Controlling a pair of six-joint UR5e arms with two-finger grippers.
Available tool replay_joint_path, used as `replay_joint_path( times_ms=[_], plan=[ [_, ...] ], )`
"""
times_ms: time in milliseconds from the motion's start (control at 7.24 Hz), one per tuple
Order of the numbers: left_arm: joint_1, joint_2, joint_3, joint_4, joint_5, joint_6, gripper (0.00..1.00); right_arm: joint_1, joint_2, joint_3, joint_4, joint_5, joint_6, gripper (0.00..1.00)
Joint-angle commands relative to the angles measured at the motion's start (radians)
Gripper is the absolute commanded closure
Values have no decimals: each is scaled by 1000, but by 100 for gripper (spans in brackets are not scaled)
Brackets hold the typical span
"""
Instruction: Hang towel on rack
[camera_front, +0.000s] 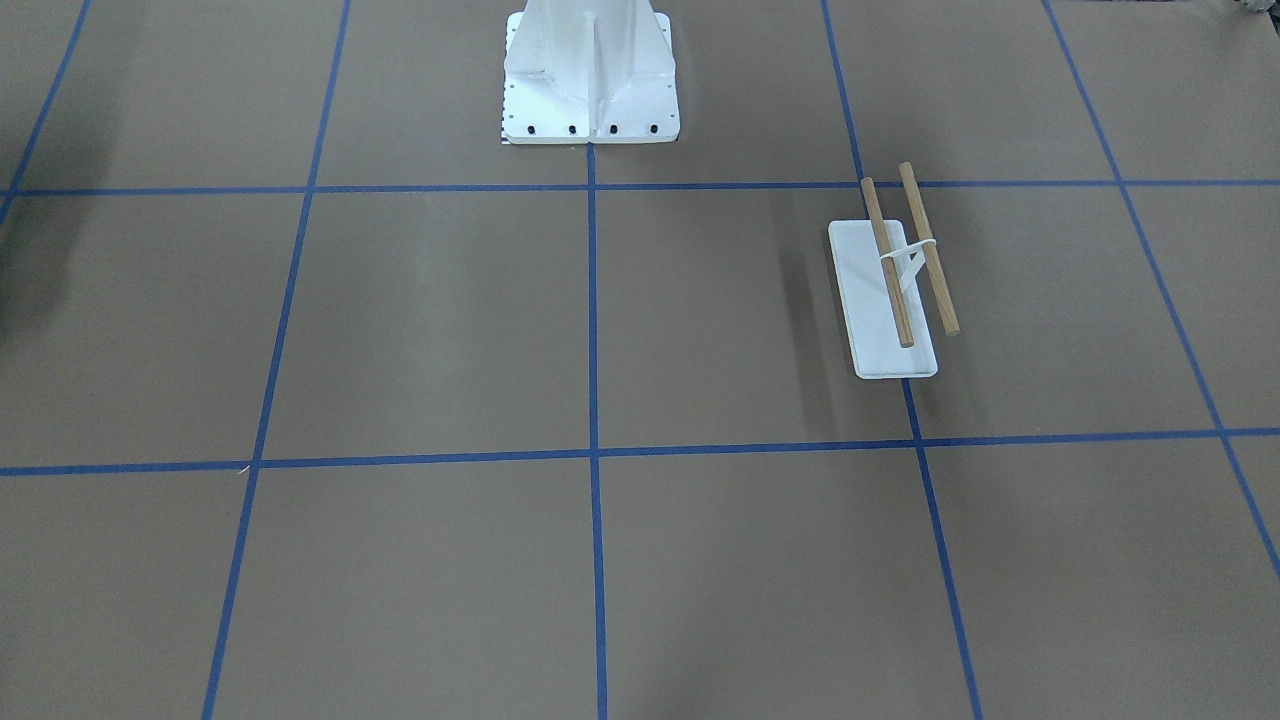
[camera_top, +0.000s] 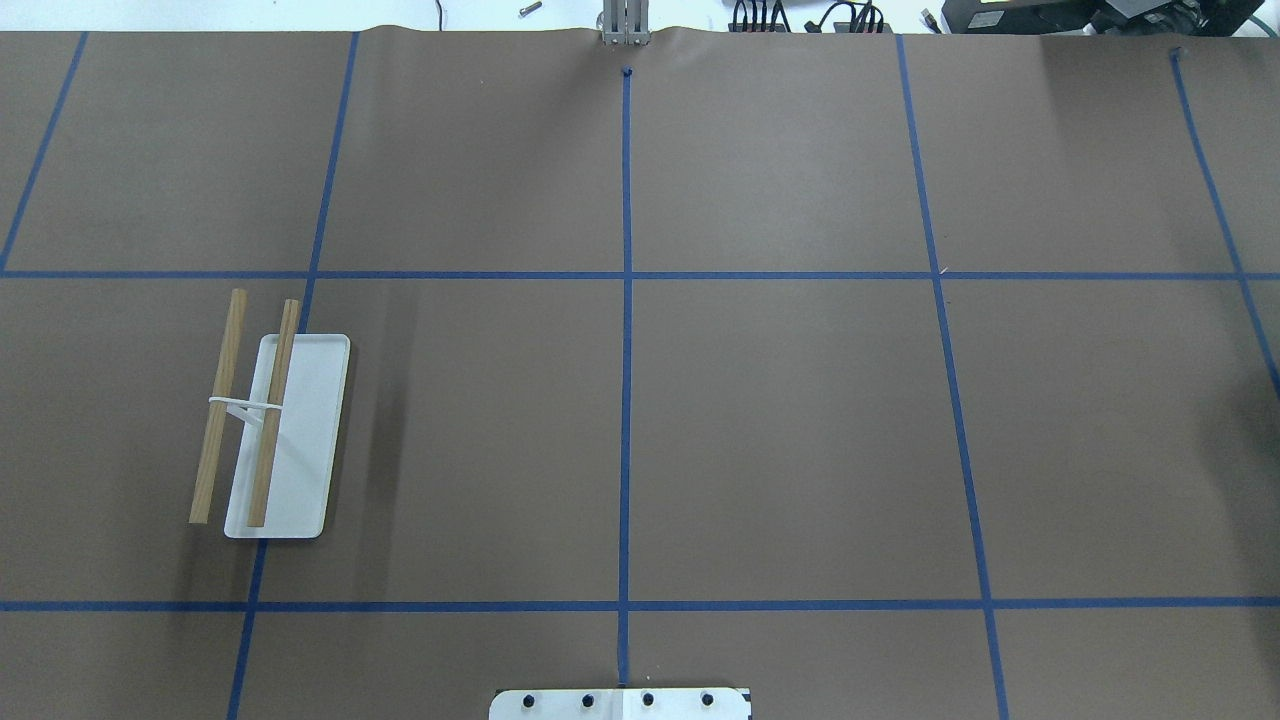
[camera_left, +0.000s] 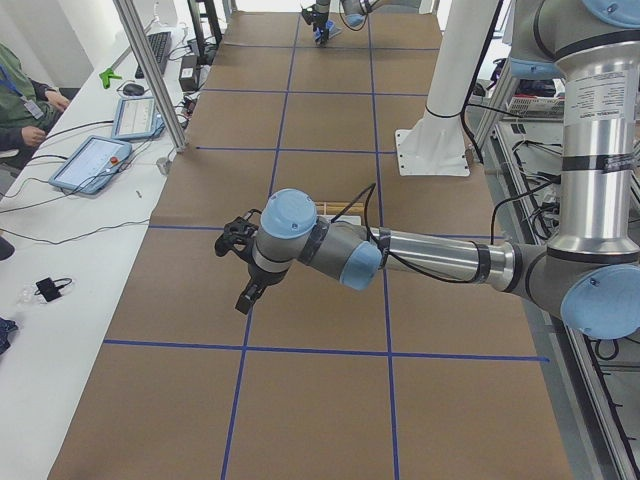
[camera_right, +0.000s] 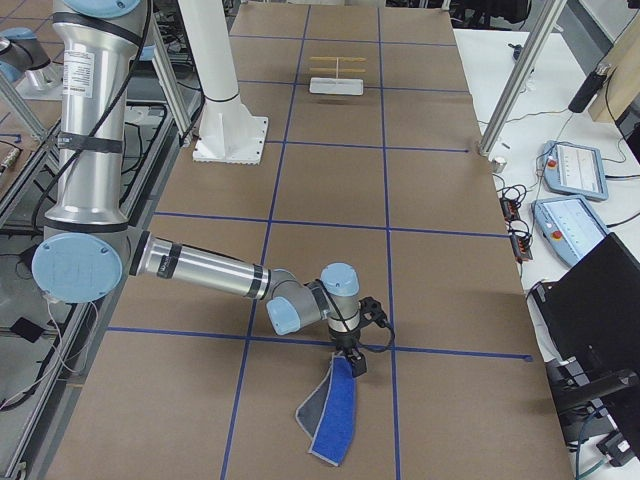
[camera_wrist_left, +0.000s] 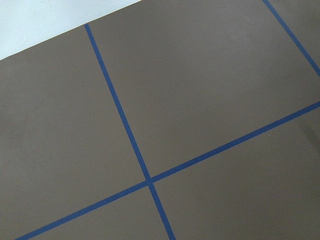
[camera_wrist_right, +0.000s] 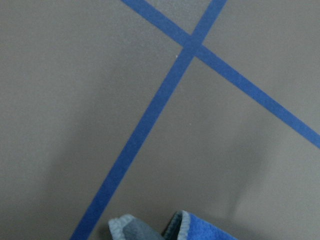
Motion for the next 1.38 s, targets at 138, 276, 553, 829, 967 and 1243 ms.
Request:
replay_joint_path(
  times_ms=[138, 276, 553, 829, 967, 1243],
  plan=[
    [0, 0, -4, 0, 0, 0, 1, 1, -11, 1, 11, -1, -4, 100],
    [0, 0, -4, 0, 0, 0, 1, 1, -11, 1, 11, -1, -9, 100],
    [0, 0, -4, 0, 0, 0, 1, 33, -10, 15, 9, 18, -47, 100],
    [0, 0, -4, 0, 0, 0, 1, 127, 25, 22, 0, 114, -47, 100],
    [0, 0, -4, 0, 0, -2, 1, 180, 47, 30, -9, 165, -47, 100],
    [0, 0, -7, 0, -1, -15, 1, 240, 96, 156, -154, 214, -43, 100]
  ],
)
